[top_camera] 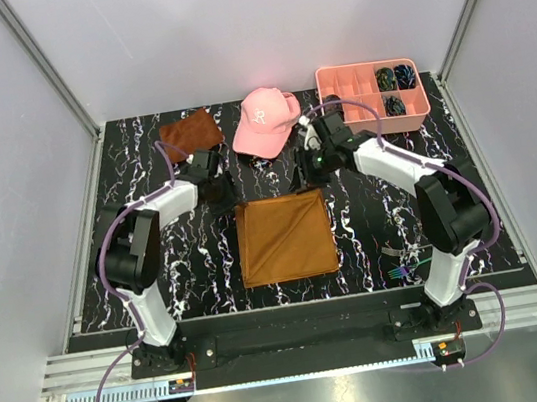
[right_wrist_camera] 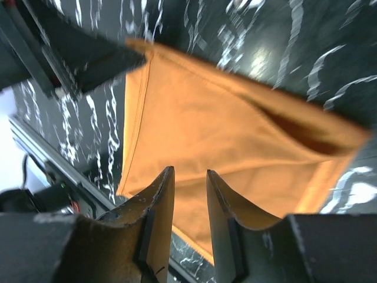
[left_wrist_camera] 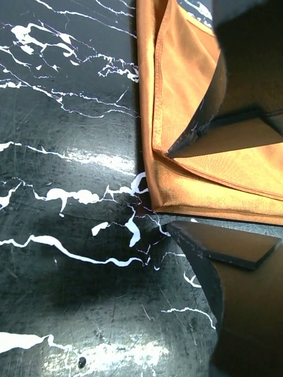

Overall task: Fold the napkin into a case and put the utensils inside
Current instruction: Smooth out the upper triangle-folded napkin at the center of the board.

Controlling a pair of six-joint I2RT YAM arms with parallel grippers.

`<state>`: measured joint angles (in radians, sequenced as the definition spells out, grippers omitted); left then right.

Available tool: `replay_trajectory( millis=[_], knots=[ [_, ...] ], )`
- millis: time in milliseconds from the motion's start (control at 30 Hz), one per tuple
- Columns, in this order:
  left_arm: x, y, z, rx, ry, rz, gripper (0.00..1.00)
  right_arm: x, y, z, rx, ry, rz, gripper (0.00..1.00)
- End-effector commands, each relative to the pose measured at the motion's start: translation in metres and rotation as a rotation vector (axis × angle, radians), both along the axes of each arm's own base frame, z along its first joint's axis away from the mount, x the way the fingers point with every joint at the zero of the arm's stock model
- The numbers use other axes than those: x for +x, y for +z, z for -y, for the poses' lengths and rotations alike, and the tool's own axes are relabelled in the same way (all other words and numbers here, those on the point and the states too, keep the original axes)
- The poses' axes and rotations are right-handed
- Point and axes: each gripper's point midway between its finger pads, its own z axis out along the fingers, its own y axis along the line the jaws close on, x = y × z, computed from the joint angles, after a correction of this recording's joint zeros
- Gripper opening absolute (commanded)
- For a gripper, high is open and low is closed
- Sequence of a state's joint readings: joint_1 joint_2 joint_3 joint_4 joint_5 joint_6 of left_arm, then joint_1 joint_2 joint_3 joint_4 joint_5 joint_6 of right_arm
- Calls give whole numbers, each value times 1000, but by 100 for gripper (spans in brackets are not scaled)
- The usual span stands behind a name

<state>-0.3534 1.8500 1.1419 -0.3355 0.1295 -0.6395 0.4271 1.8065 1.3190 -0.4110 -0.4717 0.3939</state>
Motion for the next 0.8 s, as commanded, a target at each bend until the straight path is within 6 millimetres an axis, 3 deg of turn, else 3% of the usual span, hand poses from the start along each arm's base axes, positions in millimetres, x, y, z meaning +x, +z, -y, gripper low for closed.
replay_trajectory(
  millis=[0,167,533,767],
  knots=[
    [1,3,-3,100,-2,32,54,-20,-3,-13,-44,22,-14,38],
    [-9,-8,-11,176,38,19,53,-27,-3,-14,-28,21,-14,38],
    [-13,21,-10,138,83,186,60,-35,-15,-11,-24,26,-28,38],
    [-9,0,-1,168,42,115,61,-36,-13,-12,-11,24,-28,38]
  ],
)
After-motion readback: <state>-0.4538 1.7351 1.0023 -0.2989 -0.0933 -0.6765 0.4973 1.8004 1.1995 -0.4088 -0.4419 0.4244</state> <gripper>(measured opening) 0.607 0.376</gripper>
